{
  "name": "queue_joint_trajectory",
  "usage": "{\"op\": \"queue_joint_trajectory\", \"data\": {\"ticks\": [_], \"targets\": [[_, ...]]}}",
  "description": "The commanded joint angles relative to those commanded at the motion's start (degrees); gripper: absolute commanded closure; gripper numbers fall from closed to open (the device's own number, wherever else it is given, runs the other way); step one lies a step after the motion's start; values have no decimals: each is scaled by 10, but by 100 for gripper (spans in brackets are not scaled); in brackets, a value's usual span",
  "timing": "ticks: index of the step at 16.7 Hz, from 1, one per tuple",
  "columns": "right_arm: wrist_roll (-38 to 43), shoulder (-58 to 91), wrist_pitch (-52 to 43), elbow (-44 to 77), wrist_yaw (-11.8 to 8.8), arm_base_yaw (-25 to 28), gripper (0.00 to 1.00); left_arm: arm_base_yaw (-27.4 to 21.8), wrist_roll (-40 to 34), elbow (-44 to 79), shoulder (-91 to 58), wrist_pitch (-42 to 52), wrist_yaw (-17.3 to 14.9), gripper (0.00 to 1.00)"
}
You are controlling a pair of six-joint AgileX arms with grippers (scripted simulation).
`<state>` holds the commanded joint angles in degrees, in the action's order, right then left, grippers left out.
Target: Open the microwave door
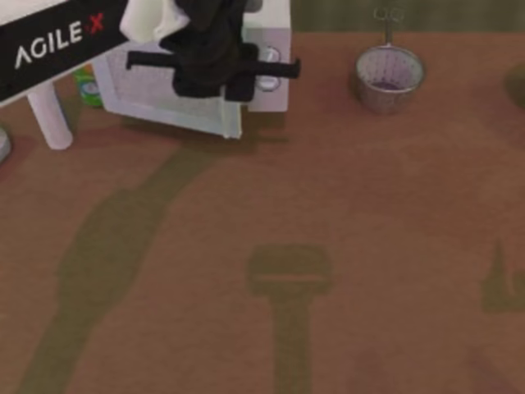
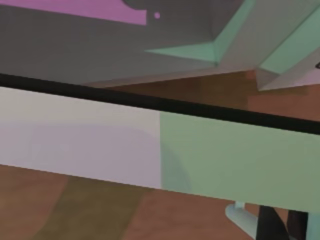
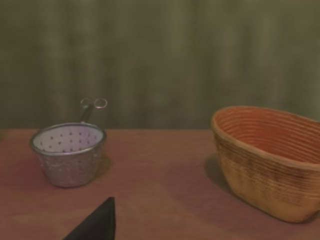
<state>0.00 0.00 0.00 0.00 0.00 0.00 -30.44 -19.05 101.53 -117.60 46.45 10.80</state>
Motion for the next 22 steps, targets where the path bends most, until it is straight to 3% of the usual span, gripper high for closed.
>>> {"op": "queue_joint_trajectory", "data": {"ticks": [22], "targets": [[0,0,0,0,0,0,0,3,17,-19,19,-15,-9,100]]}}
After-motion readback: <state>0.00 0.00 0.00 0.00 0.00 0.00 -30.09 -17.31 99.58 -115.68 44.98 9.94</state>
